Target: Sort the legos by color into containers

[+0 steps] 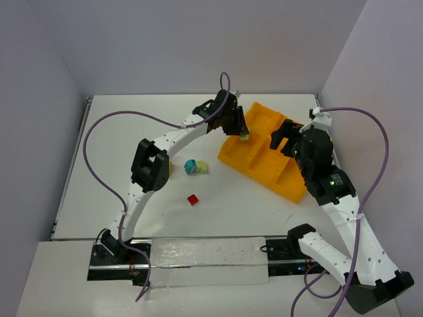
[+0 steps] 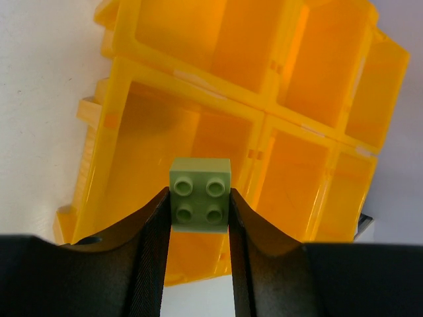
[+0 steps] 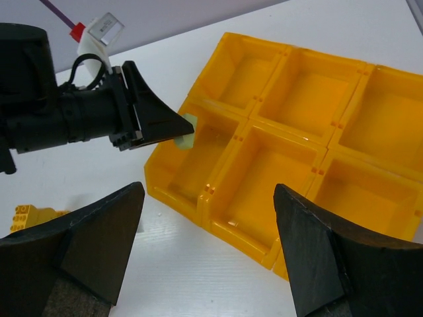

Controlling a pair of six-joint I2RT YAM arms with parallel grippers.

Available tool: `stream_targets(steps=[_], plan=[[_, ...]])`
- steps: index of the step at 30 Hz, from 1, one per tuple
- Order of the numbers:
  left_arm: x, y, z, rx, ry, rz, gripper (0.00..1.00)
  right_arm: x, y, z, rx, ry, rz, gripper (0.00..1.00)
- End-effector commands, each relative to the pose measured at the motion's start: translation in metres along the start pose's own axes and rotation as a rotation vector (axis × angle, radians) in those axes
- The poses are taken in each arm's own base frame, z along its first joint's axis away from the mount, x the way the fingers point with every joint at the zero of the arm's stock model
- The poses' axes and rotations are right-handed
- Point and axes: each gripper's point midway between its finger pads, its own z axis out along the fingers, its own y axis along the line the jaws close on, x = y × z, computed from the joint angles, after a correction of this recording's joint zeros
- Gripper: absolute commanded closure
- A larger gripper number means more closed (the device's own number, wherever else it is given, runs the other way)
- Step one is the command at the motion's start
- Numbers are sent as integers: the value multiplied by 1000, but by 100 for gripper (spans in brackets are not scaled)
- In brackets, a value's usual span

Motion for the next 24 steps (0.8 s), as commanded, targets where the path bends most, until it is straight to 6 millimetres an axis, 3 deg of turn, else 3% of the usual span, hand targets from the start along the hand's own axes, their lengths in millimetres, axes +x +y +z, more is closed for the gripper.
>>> stream_targets(steps=[1,5,7,10,14,19,22,24], plan=[[-10,-19,4,75,-32,-3,75,-2,2,0,-13,-11,21,13],[-9,-18,4,68,-30,-1,29,3,5,3,-24,6,19,13],[-11,-22,-1,73,-37,6,18,4,6,4,-30,12,20,13],[-13,-25,-7,75,-45,14,14,6,7,4,-36,17,20,13],[-23,-36,-33,77,-78,32,18,10,11,5,-57,39,9,13],[-36,-48,-98,43,-173,77,21,18,21,5,-114,82,-12,13],[-44,-34,-143,-42,-257,79,21,25,35,5,-169,110,-33,13],[-41,-10,-163,-123,-279,63,21,34,49,5,-209,141,-54,13]])
